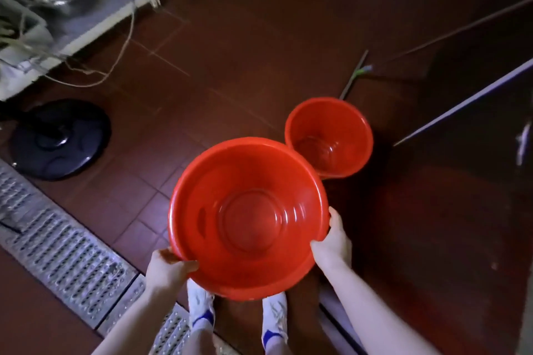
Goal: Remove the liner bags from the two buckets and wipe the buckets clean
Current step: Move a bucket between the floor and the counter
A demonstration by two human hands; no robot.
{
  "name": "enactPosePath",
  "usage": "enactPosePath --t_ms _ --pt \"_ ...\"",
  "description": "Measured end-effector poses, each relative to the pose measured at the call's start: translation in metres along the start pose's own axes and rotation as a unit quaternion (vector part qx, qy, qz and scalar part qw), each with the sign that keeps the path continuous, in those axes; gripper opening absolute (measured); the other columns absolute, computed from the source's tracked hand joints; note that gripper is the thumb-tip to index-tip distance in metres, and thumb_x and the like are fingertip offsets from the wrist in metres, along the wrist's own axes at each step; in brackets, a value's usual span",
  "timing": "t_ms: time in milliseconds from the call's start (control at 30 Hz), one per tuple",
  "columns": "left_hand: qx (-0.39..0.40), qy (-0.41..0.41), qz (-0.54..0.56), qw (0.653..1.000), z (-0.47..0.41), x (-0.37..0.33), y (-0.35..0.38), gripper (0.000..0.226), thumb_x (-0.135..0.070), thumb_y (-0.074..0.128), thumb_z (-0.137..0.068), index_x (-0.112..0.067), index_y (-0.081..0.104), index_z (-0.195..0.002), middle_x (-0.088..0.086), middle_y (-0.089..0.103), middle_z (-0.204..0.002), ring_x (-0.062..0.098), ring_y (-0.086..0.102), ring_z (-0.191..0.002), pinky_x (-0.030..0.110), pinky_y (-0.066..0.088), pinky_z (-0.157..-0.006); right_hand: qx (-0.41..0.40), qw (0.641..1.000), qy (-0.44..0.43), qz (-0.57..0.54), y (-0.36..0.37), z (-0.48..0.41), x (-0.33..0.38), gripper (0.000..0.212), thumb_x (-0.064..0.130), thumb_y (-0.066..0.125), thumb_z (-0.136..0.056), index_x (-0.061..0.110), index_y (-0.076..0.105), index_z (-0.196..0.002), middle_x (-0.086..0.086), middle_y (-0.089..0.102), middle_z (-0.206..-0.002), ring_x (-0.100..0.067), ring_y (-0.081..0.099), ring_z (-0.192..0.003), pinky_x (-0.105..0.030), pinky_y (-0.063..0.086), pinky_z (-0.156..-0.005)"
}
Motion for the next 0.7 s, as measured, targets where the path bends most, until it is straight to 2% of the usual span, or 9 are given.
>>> enactPosePath --t_ms 100,200,267,367,433,533,600,700 --pt "0.029 -0.016 -0.042 0.999 -0.057 0.019 0.023 0.019 0.008 0.079 -0.061 0.002 0.068 -0.074 0.016 0.072 -0.066 0.026 0.067 -0.057 0.042 0.059 -0.065 0.002 0.999 0.034 0.004 0.046 -0.038 -0.024 0.079 -0.002 0.06 -0.081 0.033 0.034 -0.146 0.0 0.06 -0.13 -0.024 0.059 -0.118 -0.034 0.046 -0.102" --pt "0.044 -0.017 -0.087 0.995 -0.11 0.038 0.043 0.022 0.003 0.082 -0.06 0.002 0.066 -0.076 0.015 0.071 -0.067 0.029 0.069 -0.063 0.039 0.058 -0.06 -0.008 0.997 0.071 -0.002 0.091 -0.071 -0.049 0.079 -0.004 0.057 -0.078 0.033 0.037 -0.145 -0.001 0.061 -0.129 -0.025 0.06 -0.116 -0.033 0.047 -0.101" --pt "0.047 -0.005 -0.122 0.991 -0.141 0.047 0.054 0.028 -0.005 0.084 -0.059 -0.001 0.066 -0.079 0.013 0.07 -0.069 0.03 0.068 -0.066 0.03 0.048 -0.05 -0.019 0.996 0.088 -0.01 0.117 -0.089 -0.064 0.079 -0.003 0.057 -0.076 0.034 0.038 -0.144 -0.001 0.062 -0.129 -0.025 0.06 -0.115 -0.031 0.046 -0.099" --pt "0.061 0.017 -0.173 0.983 -0.177 0.061 0.071 0.027 -0.013 0.087 -0.058 -0.008 0.067 -0.076 0.005 0.069 -0.066 0.018 0.064 -0.058 0.024 0.038 -0.044 -0.041 0.993 0.107 -0.016 0.149 -0.113 -0.086 0.078 -0.002 0.057 -0.077 0.037 0.039 -0.143 0.0 0.062 -0.129 -0.026 0.061 -0.114 -0.03 0.045 -0.096" --pt "0.068 0.03 -0.2 0.977 -0.195 0.067 0.082 0.03 -0.015 0.087 -0.06 -0.009 0.066 -0.079 0.003 0.069 -0.07 0.016 0.063 -0.061 0.022 0.038 -0.046 -0.059 0.992 0.11 -0.022 0.165 -0.125 -0.097 0.078 -0.001 0.059 -0.078 0.038 0.04 -0.142 0.0 0.062 -0.128 -0.026 0.061 -0.114 -0.03 0.045 -0.097" --pt "0.064 0.022 -0.205 0.976 -0.214 0.073 0.096 0.053 -0.018 0.088 -0.062 -0.011 0.057 -0.105 0.006 0.067 -0.093 0.023 0.062 -0.083 0.025 0.042 -0.06 -0.088 0.991 0.098 -0.026 0.18 -0.141 -0.107 0.077 -0.003 0.061 -0.079 0.038 0.043 -0.141 -0.001 0.064 -0.126 -0.026 0.062 -0.111 -0.029 0.045 -0.095" --pt "0.073 0.022 -0.211 0.974 -0.22 0.076 0.106 0.058 -0.02 0.088 -0.063 -0.013 0.053 -0.108 0.004 0.065 -0.095 0.022 0.061 -0.086 0.026 0.044 -0.062 -0.112 0.989 0.091 -0.032 0.185 -0.151 -0.109 0.077 -0.005 0.059 -0.078 0.038 0.043 -0.14 -0.002 0.064 -0.126 -0.027 0.062 -0.111 -0.031 0.046 -0.095" --pt "0.093 0.044 -0.23 0.968 -0.227 0.08 0.121 0.054 -0.022 0.086 -0.068 -0.013 0.052 -0.108 0.0 0.065 -0.093 0.02 0.061 -0.084 0.025 0.043 -0.059 -0.147 0.986 0.066 -0.035 0.185 -0.165 -0.109 0.077 -0.006 0.057 -0.079 0.036 0.042 -0.141 -0.006 0.063 -0.127 -0.031 0.061 -0.113 -0.037 0.049 -0.097"
Point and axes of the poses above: each hand's wrist, its own z-axis away from the middle knuckle, its own y-axis out of the palm, x = y × z, the point moved 3 cm from there along -z, towards the middle knuckle
